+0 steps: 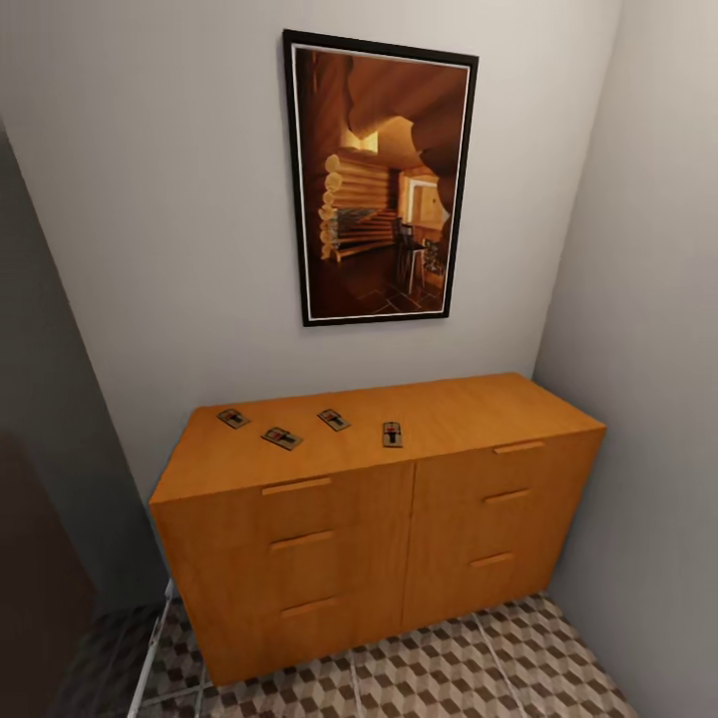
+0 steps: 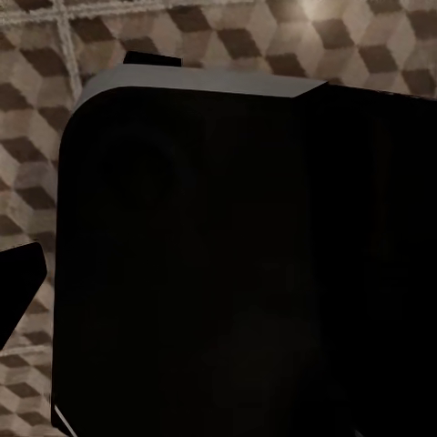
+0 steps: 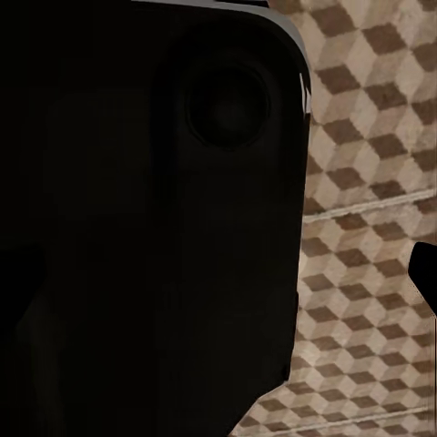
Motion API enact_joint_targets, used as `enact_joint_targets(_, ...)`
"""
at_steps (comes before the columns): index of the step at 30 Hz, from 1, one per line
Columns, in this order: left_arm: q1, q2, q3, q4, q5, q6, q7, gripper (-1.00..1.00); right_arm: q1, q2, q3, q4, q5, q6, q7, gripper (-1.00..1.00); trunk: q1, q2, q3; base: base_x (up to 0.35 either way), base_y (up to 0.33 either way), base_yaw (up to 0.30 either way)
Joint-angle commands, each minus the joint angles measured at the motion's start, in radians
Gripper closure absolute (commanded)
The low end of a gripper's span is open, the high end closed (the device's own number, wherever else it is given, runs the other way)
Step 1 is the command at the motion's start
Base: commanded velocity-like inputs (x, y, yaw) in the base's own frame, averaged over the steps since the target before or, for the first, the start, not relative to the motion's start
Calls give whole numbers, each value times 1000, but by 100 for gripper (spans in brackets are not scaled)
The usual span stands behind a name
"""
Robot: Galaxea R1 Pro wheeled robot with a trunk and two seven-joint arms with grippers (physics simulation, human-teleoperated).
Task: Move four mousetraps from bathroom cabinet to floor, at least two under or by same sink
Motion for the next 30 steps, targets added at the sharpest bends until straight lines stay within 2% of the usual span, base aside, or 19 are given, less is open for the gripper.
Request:
enact_joint_targets(1, 0, 0, 3, -1, 9, -2, -1, -100, 0, 0, 1, 0, 1, -3, -1, -100, 0, 0, -1, 0, -2, 234)
enact_joint_targets(24, 0, -2, 2, 0, 9, -2, 1, -100, 0, -1, 2, 0, 1, -3, -1, -100, 0, 0, -1, 0, 0, 264)
enact_joint_targets(30, 0, -2, 0, 1, 7, -3, 0, -100, 0, -2, -1, 0, -3, -4, -1, -100, 0, 0, -1, 0, 0, 102)
